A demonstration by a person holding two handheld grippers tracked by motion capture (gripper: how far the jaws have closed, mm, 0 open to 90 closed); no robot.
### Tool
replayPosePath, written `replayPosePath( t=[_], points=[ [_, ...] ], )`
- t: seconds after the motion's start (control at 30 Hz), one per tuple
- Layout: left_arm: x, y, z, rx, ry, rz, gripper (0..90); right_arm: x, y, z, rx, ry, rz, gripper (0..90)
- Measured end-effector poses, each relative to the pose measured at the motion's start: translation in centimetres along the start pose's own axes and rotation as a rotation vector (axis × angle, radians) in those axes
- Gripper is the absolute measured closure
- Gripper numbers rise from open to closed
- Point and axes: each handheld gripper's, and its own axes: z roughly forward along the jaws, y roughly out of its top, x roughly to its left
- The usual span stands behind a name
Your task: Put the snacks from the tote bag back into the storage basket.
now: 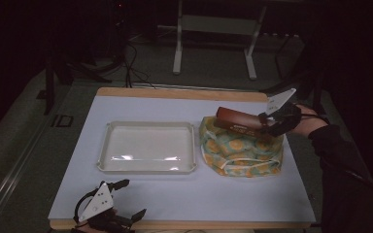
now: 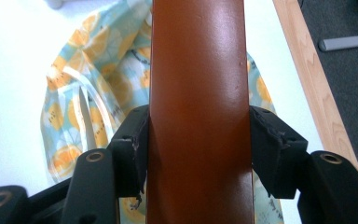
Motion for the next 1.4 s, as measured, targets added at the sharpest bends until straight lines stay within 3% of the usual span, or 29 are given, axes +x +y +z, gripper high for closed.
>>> replayPosePath(
  t=[0.33, 0.67, 1.4],
  points=[
    [0.1, -0.2, 0.1, 0.002, -0.015, 0.000, 0.0, 0.5, 3.8, -0.1, -0.033, 0.017, -0.053, 43.3],
    [0.1, -0.2, 0.1, 0.002, -0.019, 0.002, 0.0, 1.3, 7.2, 0.7, -0.035, 0.051, -0.112, 43.3],
    [0.1, -0.3, 0.1, 0.005, -0.030, 0.011, 0.0, 4.3, 14.8, 3.5, -0.095, 0.124, -0.271, 43.3]
  ],
)
